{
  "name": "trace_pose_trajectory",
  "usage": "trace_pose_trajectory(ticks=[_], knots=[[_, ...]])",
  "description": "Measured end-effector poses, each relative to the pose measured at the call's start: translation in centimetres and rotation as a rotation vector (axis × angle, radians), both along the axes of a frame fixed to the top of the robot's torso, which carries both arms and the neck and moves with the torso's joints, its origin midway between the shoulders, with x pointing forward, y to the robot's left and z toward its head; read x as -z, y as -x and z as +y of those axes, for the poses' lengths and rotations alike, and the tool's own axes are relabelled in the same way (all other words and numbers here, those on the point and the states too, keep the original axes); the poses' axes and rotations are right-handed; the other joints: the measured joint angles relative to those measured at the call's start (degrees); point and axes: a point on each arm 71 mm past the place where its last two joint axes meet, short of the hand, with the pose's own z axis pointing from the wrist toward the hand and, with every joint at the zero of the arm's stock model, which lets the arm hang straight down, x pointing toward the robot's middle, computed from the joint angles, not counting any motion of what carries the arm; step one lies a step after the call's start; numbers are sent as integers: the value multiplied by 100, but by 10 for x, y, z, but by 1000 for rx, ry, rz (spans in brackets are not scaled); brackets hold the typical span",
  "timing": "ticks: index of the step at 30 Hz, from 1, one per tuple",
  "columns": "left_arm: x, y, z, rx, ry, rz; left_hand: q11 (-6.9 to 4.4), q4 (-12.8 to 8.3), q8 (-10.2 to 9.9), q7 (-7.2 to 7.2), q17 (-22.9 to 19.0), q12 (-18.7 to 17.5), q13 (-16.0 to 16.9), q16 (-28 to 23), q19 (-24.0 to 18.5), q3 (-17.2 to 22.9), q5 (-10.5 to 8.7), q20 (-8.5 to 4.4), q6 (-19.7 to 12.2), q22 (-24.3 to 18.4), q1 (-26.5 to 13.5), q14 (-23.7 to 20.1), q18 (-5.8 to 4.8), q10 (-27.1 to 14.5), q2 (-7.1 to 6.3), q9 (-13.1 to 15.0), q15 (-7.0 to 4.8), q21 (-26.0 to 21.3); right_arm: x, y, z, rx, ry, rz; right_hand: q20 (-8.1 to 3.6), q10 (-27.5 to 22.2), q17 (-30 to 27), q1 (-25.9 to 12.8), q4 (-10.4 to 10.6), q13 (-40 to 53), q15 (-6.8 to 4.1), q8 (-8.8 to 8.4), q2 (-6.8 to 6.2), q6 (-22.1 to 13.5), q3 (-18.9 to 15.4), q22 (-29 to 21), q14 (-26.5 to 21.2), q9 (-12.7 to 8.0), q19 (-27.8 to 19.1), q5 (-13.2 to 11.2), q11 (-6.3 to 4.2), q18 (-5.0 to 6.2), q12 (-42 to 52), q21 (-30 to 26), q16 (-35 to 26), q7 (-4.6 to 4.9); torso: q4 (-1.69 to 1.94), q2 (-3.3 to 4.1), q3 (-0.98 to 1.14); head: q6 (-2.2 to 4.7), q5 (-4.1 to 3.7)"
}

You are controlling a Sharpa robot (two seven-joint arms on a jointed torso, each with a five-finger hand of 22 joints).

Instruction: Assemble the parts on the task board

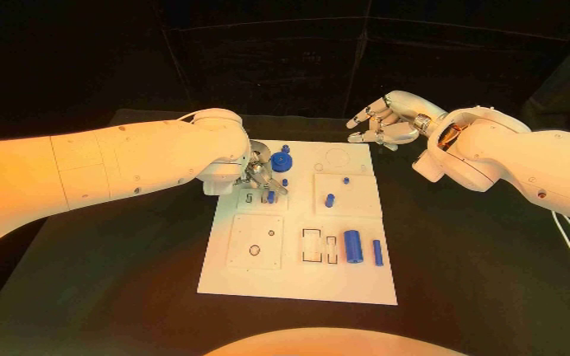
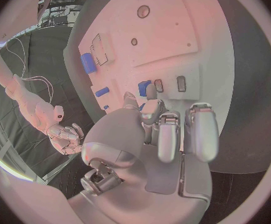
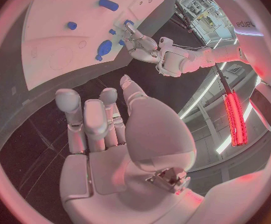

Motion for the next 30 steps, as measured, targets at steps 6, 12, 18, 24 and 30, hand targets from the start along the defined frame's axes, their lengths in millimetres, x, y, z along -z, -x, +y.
trace_pose_trajectory(ticks=[6, 12, 18, 24, 30], knots=[[0, 0, 0, 2, -2, 4, 0, -84, 24, 0, 0, 0, 7, 0, 0, 84, 0, 0, -40, 6, 40, 0, 0, 0, -9, 37, 0, 0, 0, 0, 0, 1, 1, 0, -20, 0, -5, 0, 0, -10, 0, 0, 0, 0, 0, -14, 0, 0, -20, 0, 0, 0, 0, 0, -23, 0, 0, 0, 0, -9, -4], [1, 0, 0, 6, -5, 8, 0, -132, 24, 0, 0, 0, 7, 0, 0, 132, 0, 0, -40, 6, 51, 0, 0, 0, -20, 59, 0, 0, 0, -1, 1, 1, 1, 1, -20, 0, -4, 0, 0, -10, 0, 21, 0, 0, 0, -14, 0, 0, -20, 0, 0, 0, 0, 0, -23, 0, 0, 0, 0, -19, -4], [1, 1, 0, 10, -8, 13, 0, -147, 46, 20, 0, 0, 6, 0, 0, 148, 0, 0, -60, 6, 77, 0, 0, 0, -46, 75, 0, 0, 1, -1, 1, -1, 3, 3, -20, 0, 9, 0, 0, -10, 0, 21, 0, 0, 0, -14, 0, 0, -20, 0, 0, 0, 0, 0, -22, 0, 0, 0, 0, -16, -1], [1, 1, -1, 15, -10, 18, 0, -147, 46, 0, 0, 0, 6, 0, 0, 147, 0, 0, -81, 6, 31, 0, 0, 0, -92, 93, 0, 0, 1, -1, 1, -1, 4, 5, -20, 0, 9, 0, 0, -10, 0, 21, 0, 0, 0, -14, 0, 0, -20, 0, 0, 0, 0, 0, -22, 0, -1, 0, 0, -24, -5], [1, 1, -1, 19, -13, 22, 0, -181, 46, 0, 0, 0, 16, 0, 0, 230, 0, 0, -81, 5, 45, 0, 0, 0, -105, 120, 0, 0, 1, -2, 2, -1, 5, 5, -20, 0, 14, 0, 0, -9, 0, 21, 0, 0, 0, -13, 0, 0, -20, 0, 0, 0, 0, 0, -22, 0, -1, 0, -1, -30, -6]])
